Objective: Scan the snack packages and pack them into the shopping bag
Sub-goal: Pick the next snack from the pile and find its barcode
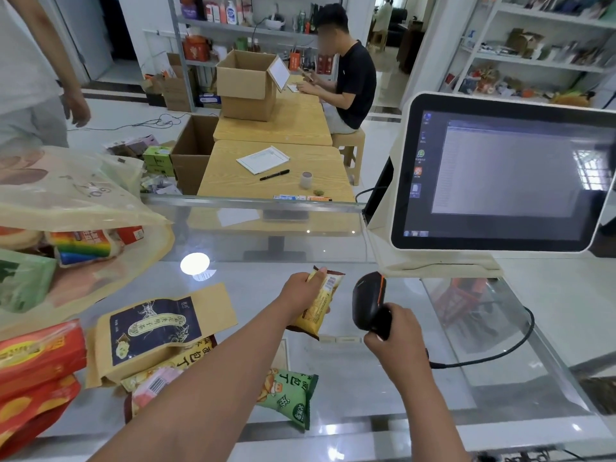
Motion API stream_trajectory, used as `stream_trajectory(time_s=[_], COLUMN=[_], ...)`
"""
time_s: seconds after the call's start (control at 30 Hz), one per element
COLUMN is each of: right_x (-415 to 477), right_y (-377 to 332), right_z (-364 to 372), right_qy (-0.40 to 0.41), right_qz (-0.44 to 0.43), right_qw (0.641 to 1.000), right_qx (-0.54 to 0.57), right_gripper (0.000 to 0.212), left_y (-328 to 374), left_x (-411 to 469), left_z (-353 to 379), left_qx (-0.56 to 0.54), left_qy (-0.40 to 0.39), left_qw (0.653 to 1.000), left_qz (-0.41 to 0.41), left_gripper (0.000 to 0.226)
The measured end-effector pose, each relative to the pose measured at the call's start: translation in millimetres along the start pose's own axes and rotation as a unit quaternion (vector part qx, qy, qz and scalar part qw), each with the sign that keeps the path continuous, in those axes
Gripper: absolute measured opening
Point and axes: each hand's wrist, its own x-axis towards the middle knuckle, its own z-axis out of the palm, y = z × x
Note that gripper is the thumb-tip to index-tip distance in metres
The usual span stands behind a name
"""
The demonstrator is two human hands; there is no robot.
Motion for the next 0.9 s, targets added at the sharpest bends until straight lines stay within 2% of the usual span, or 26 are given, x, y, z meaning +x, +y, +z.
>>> stream_trajectory(time_s=[0.17, 0.27, 0.33, 0.37, 0.43, 0.47, 0.57, 0.63, 0.73, 0.8, 0.9], right_x=[-1.9, -3.2, -4.6, -5.2, -5.0, -4.7, -2.2, -0.1, -0.4, -4.7, -12.1], right_y=[0.7, -3.7, -17.5, -28.9, -59.4, -78.3, -133.3, -161.0, -195.3, -216.9, -244.3], right_z=[14.7, 14.5, 11.7, 11.6, 15.9, 18.4, 32.2, 46.5, 69.0, 81.3, 95.6], right_qy=[-0.016, -0.047, -0.036, -0.012, 0.035, 0.026, -0.094, -0.134, -0.169, -0.203, -0.253], right_qz=[0.009, -0.005, -0.023, -0.04, -0.07, -0.069, -0.022, -0.034, -0.06, -0.063, -0.067], right_qw=[1.0, 0.995, 0.992, 0.993, 0.997, 0.996, 0.964, 0.946, 0.926, 0.914, 0.899], right_qx=[-0.018, -0.083, -0.117, -0.108, -0.025, 0.049, 0.248, 0.294, 0.332, 0.346, 0.352], right_gripper=[0.048, 0.077, 0.091, 0.09, 0.079, 0.076, 0.065, 0.047, 0.014, 0.009, 0.01], left_y=[1.3, 0.1, 3.6, 5.9, 13.3, 18.6, 35.2, 44.8, 49.1, 46.6, 42.0], left_x=[-3.6, -7.4, -13.5, -15.9, -20.8, -25.1, -42.3, -60.0, -85.3, -101.6, -128.3], left_z=[-6.8, -17.3, -27.0, -32.2, -42.9, -48.2, -69.7, -91.9, -136.1, -168.3, -217.5], left_qx=[-0.077, -0.076, -0.083, -0.091, -0.105, -0.109, -0.095, -0.087, -0.156, -0.16, -0.161], left_qy=[0.048, 0.079, 0.083, 0.087, 0.094, 0.098, 0.114, 0.147, 0.164, 0.188, 0.273], left_qw=[0.995, 0.994, 0.993, 0.992, 0.99, 0.989, 0.988, 0.984, 0.974, 0.969, 0.947], left_qz=[-0.032, -0.015, -0.007, -0.001, 0.014, 0.022, 0.045, 0.045, 0.016, 0.023, 0.046], left_gripper=[0.051, 0.054, 0.055, 0.056, 0.057, 0.057, 0.059, 0.057, 0.059, 0.055, 0.047])
